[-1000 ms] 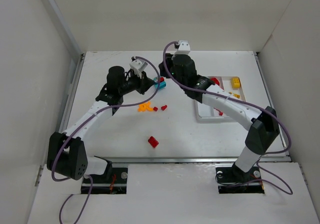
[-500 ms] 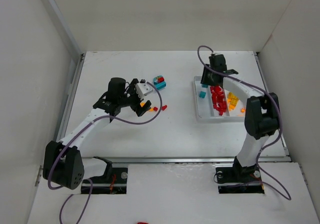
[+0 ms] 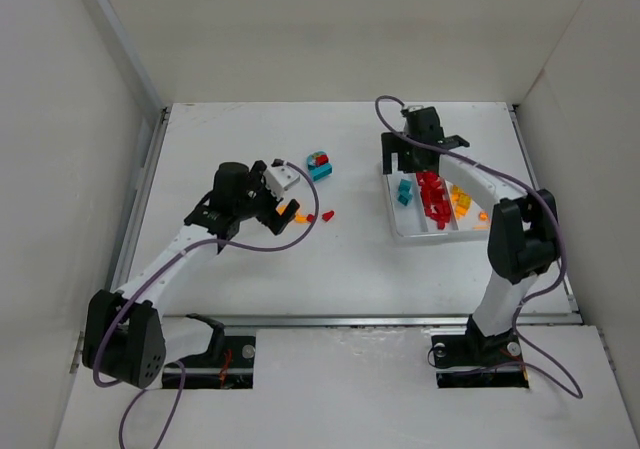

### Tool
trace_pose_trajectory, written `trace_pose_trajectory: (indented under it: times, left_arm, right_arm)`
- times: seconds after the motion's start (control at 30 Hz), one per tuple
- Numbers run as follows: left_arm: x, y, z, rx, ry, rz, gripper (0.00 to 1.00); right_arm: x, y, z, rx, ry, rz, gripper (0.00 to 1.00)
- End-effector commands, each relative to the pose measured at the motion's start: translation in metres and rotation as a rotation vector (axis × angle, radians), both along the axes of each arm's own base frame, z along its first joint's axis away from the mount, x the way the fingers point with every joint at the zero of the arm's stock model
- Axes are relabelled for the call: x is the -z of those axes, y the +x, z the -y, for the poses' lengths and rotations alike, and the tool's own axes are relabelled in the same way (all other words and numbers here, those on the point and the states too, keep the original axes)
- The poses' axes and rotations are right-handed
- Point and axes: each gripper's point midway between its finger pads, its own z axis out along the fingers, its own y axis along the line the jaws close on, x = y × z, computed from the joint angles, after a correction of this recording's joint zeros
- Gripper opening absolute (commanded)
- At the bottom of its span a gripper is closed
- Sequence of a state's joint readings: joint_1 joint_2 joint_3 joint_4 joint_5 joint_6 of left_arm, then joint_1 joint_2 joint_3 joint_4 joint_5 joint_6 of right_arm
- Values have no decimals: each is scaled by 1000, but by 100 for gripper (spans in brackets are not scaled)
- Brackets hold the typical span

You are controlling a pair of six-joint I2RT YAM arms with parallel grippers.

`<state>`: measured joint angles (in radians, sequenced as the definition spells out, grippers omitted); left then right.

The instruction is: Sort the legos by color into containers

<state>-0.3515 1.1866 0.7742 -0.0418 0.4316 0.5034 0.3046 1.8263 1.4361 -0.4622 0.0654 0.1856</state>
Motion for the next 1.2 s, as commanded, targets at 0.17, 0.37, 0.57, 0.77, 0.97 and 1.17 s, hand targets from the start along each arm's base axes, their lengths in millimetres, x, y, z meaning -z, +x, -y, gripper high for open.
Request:
trace_pose_trajectory:
  times: [0.17,0.37,0.57,0.77,0.97,1.17]
  left_arm:
    - [-16,1,-6,-111,-76,22,90]
    - [-12,-1,-9,-147,-93,1,90]
    - [-16,1,-9,-164,-115,17,90]
    - [-15,-2,-10,-168,-125,20,90]
    - [-17,0,-12,-187,-132,37,90]
    - [-15,0,-12,-187,-132,37,90]
  right_arm:
    - [-51,-23,-61,-260,-71,156,100]
    - [-66,-66,-119,-499,-125,227,100]
    - [-67,-83,-136,-555,-130,241,100]
    - [-59,-90,-143,-563,-122,220,100]
    - [-59,-88,-139,-535,-134,224,100]
    - [-61,-83,-139,-512,-138,234,100]
